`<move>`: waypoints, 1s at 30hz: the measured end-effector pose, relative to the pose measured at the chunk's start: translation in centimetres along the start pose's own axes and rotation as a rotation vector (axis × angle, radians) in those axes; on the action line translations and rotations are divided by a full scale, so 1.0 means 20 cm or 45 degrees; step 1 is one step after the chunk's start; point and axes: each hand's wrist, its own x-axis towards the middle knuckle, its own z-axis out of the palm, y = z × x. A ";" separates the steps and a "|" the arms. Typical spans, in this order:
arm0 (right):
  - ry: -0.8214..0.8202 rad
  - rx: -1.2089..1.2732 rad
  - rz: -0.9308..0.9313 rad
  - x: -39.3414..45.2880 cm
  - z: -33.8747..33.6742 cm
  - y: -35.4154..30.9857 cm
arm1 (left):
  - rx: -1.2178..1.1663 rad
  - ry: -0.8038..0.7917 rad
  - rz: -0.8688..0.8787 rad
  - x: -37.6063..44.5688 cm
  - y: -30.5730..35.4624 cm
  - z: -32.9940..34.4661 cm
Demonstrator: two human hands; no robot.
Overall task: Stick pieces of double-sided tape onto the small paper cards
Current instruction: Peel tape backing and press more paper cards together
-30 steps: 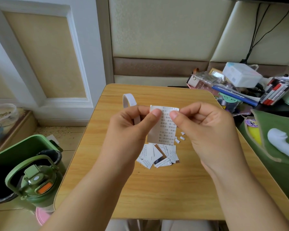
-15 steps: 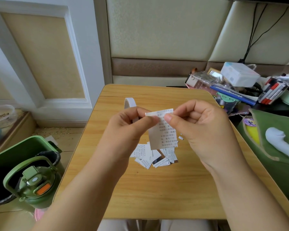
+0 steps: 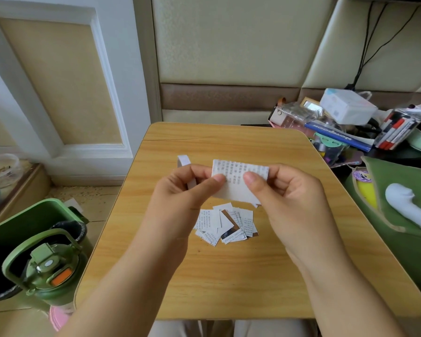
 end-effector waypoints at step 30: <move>-0.127 -0.907 0.254 -0.18 0.11 0.63 | 1.868 -0.089 0.363 -0.10 -0.67 -0.26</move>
